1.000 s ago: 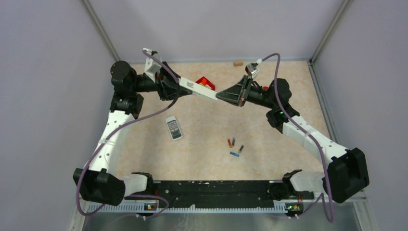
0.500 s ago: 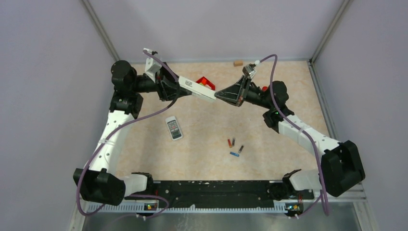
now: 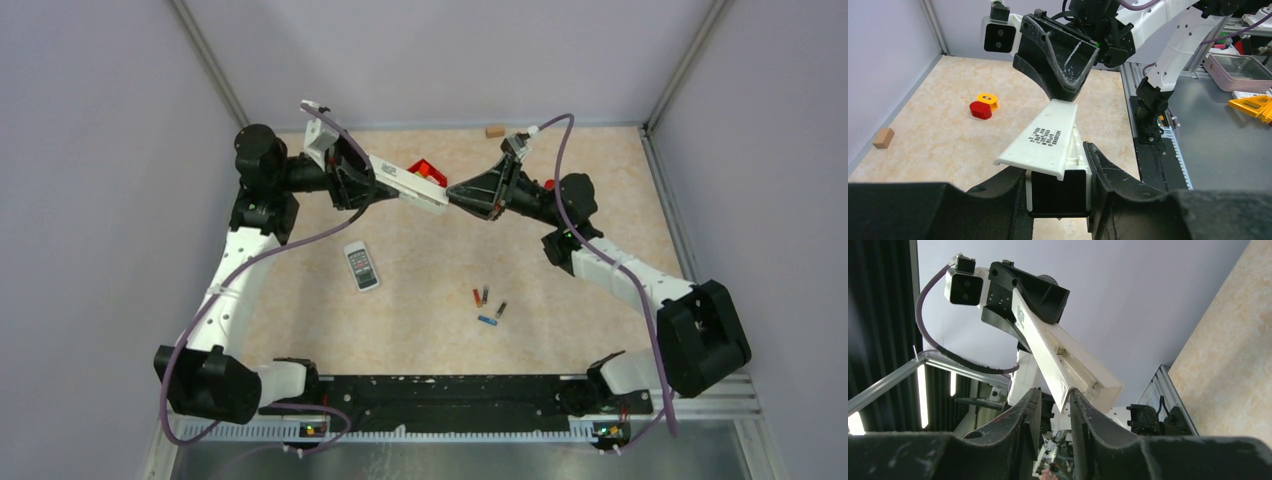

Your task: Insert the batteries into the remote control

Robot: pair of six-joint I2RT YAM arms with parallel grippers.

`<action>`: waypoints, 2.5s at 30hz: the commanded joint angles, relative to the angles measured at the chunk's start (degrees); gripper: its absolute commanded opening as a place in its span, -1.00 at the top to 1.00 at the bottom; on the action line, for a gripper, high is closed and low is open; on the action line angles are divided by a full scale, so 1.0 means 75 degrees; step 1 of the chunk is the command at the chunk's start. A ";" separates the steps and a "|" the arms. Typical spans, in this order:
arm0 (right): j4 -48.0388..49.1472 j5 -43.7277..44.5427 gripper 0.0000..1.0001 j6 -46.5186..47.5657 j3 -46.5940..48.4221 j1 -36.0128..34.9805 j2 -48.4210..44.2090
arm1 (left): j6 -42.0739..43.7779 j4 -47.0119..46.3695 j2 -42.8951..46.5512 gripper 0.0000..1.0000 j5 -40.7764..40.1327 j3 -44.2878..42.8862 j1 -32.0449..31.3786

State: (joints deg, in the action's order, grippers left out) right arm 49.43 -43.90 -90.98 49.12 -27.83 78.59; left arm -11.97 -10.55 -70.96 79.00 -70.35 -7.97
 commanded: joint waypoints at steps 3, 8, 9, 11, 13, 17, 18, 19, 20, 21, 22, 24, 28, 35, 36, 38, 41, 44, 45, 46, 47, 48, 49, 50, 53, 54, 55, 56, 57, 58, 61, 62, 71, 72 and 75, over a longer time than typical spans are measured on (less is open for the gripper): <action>0.0534 -0.0097 0.30 -0.0051 0.0108 0.0032 0.0108 | 0.0154 -0.0085 0.0007 1.00 0.0067 0.0020 0.0031; 0.0739 -0.0084 0.25 -0.0140 0.0160 -0.0029 0.0210 | 0.0167 -0.0059 0.0048 1.00 0.0072 0.0031 0.0031; 0.0820 -0.0073 0.25 -0.0171 0.0169 -0.0062 0.0236 | 0.0166 -0.0057 0.0054 1.00 0.0072 0.0033 0.0025; 0.1077 0.0003 0.24 -0.0301 0.0185 -0.0133 0.0300 | 0.0166 -0.0059 0.0063 1.00 0.0072 0.0043 0.0028; 0.1338 0.0117 0.26 -0.0428 0.0188 -0.0215 0.0359 | 0.0166 -0.0059 0.0085 1.00 0.0067 0.0051 0.0031; 0.1453 0.0350 0.28 -0.0420 0.0210 -0.0399 0.0357 | 0.0166 -0.0067 0.0110 1.00 0.0058 0.0093 0.0034; 0.1452 0.0384 0.29 -0.0420 0.0231 -0.0431 0.0367 | 0.0166 -0.0064 0.0110 1.00 0.0050 0.0102 0.0031; 0.1455 0.0429 0.31 -0.0432 0.0229 -0.0463 0.0370 | 0.0161 -0.0070 0.0129 1.00 0.0059 0.0112 0.0031; 0.1496 0.0491 0.34 -0.0466 0.0199 -0.0481 0.0367 | 0.0166 -0.0073 0.0131 1.00 0.0050 0.0113 0.0031; 0.1545 0.0548 0.36 -0.0511 0.0175 -0.0495 0.0374 | 0.0157 -0.0087 0.0142 1.00 0.0033 0.0121 0.0031; 0.1620 0.0599 0.40 -0.0555 0.0150 -0.0497 0.0390 | 0.0155 -0.0093 0.0146 1.00 0.0024 0.0132 0.0031; 0.1862 0.0772 0.43 -0.0719 0.0063 -0.0496 0.0406 | 0.0145 -0.0114 0.0163 1.00 0.0013 0.0125 0.0031; 0.2188 0.0881 0.34 -0.1006 0.0036 -0.0528 0.0501 | 0.0110 -0.0169 0.0197 1.00 0.0004 0.0139 0.0031; 0.2430 0.0885 0.21 -0.1328 0.0095 -0.0642 0.0730 | -0.0127 -0.0433 0.0198 1.00 -0.0024 0.0224 0.0031; 0.2506 0.0874 0.21 -0.1380 0.0095 -0.0653 0.0762 | -0.0162 -0.0486 0.0192 1.00 -0.0031 0.0239 0.0031; 0.2621 0.0870 0.24 -0.1463 0.0095 -0.0671 0.0819 | -0.0207 -0.0547 0.0192 1.00 -0.0069 0.0250 0.0031; 0.2726 0.0867 0.36 -0.1508 0.0115 -0.0695 0.0885 | -0.0260 -0.0592 0.0184 1.00 -0.0093 0.0256 0.0031; 0.2846 0.0901 0.54 -0.1574 0.0107 -0.0706 0.0961 | -0.0291 -0.0632 0.0172 1.00 -0.0105 0.0259 0.0031; 0.2873 0.0907 0.58 -0.1594 0.0106 -0.0707 0.0979 | -0.0291 -0.0622 0.0169 1.00 -0.0113 0.0259 0.0031; 0.2895 0.0917 0.61 -0.1592 0.0106 -0.0707 0.0998 | -0.0291 -0.0626 0.0178 1.00 -0.0130 0.0258 0.0031; 0.2907 0.0925 0.67 -0.1604 0.0106 -0.0707 0.1004 | -0.0301 -0.0628 0.0188 1.00 -0.0129 0.0251 0.0031; 0.2918 0.0945 0.73 -0.1604 0.0106 -0.0707 0.1016 | -0.0303 -0.0632 0.0194 1.00 -0.0139 0.0258 0.0031; 0.2930 0.0968 0.79 -0.1602 0.0105 -0.0707 0.1012 | -0.0303 -0.0631 0.0192 1.00 -0.0146 0.0263 0.0031; 0.2943 0.0994 0.89 -0.1582 0.0106 -0.0701 0.1023 | -0.0303 -0.0617 0.0196 1.00 -0.0152 0.0268 0.0031; 0.3071 0.1050 1.00 -0.1576 0.0135 -0.0707 0.1069 | -0.0292 -0.0579 0.0209 1.00 -0.0182 0.0308 0.0031; 0.3153 0.1084 1.00 -0.1578 0.0130 -0.0707 0.1080 | -0.0270 -0.0553 0.0223 1.00 -0.0203 0.0318 0.0031; 0.3236 0.1113 1.00 -0.1608 0.0133 -0.0696 0.1093 | -0.0243 -0.0504 0.0235 1.00 -0.0231 0.0343 0.0040; 0.3359 0.1134 1.00 -0.1635 0.0141 -0.0689 0.1102 | -0.0209 -0.0462 0.0264 1.00 -0.0266 0.0375 0.0042; 0.3479 0.1156 1.00 -0.1677 0.0141 -0.0665 0.1110 | -0.0168 -0.0405 0.0299 1.00 -0.0313 0.0408 0.0049; 0.3612 0.1184 1.00 -0.1710 0.0133 -0.0631 0.1103 | -0.0128 -0.0361 0.0332 1.00 -0.0353 0.0449 0.0060; 0.3789 0.1243 1.00 -0.1715 0.0032 -0.0387 0.0973 | -0.0072 -0.0328 0.0454 1.00 -0.0428 0.0584 0.0104; 0.3773 0.1247 1.00 -0.1682 -0.0024 -0.0295 0.0933 | -0.0063 -0.0328 0.0476 1.00 -0.0448 0.0620 0.0128; 0.1608 0.1333 1.00 -0.0008 -0.1123 0.0897 0.0020 | -0.0131 -0.0340 0.0347 1.00 -0.0456 0.0652 0.0230; 0.0707 0.1418 1.00 0.0550 -0.1200 0.1008 -0.0129 | -0.0155 -0.0355 0.0336 1.00 -0.0437 0.0658 0.0230; -0.1983 0.2221 1.00 0.2375 -0.1248 0.1272 -0.0521 | -0.0255 -0.0435 0.0371 1.00 -0.0456 0.0710 0.0230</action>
State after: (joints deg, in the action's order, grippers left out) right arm 58.70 -33.74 -91.79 40.10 -20.38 79.66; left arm -13.39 -11.81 -68.77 75.59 -65.54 -6.52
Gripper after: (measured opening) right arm 0.012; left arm 0.390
